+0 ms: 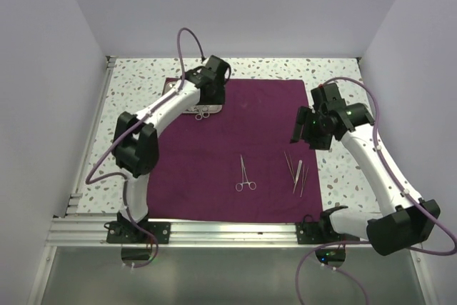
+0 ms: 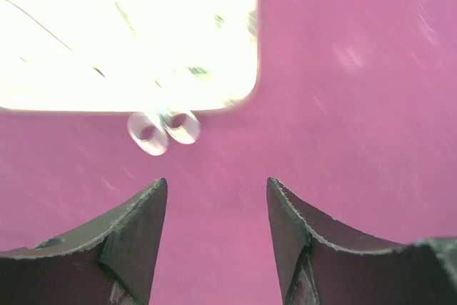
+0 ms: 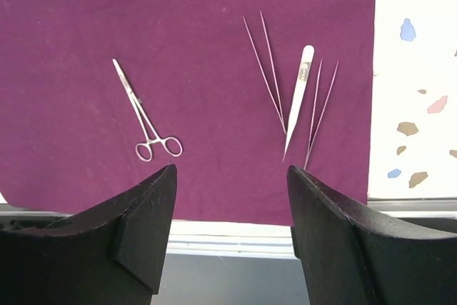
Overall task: Open and lay out the surgical kit
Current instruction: Pick up the medical item from the container.
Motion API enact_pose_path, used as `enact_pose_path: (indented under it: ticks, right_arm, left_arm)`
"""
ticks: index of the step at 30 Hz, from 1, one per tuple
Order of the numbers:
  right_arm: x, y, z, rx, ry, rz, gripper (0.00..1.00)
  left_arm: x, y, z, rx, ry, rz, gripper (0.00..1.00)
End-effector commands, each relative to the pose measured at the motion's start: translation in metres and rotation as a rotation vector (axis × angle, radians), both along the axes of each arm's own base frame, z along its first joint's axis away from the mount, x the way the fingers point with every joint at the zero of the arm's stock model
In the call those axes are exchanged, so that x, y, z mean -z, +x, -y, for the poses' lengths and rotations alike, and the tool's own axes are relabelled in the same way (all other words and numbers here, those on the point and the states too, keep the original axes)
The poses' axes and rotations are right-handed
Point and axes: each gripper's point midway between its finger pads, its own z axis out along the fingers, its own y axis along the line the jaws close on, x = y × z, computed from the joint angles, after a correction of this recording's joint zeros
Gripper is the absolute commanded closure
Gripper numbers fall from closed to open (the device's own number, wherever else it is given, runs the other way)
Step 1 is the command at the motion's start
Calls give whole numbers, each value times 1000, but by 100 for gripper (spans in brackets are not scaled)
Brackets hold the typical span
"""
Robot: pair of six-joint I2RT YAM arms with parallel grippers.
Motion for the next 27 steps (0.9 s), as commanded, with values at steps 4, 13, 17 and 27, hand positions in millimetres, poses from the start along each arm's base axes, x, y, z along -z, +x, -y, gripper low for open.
enact_pose_path:
  ticks: [4,13,17,27]
  right_arm:
    - [-6,19,-1,3,-16,23,33]
    - [3,24,1,-16,-51,-7,33]
    - [6,25,2,-24,-61,-19,33]
    - [10,28,3,-29,-66,-31,33]
  left_arm:
    - [22,62,-46,-39,106,-5,40]
    - [57,83,-68,-92,120,-70,42]
    - [74,75,-74,-106,124,-107,43]
    - [102,63,-73,-118,76,-168,56]
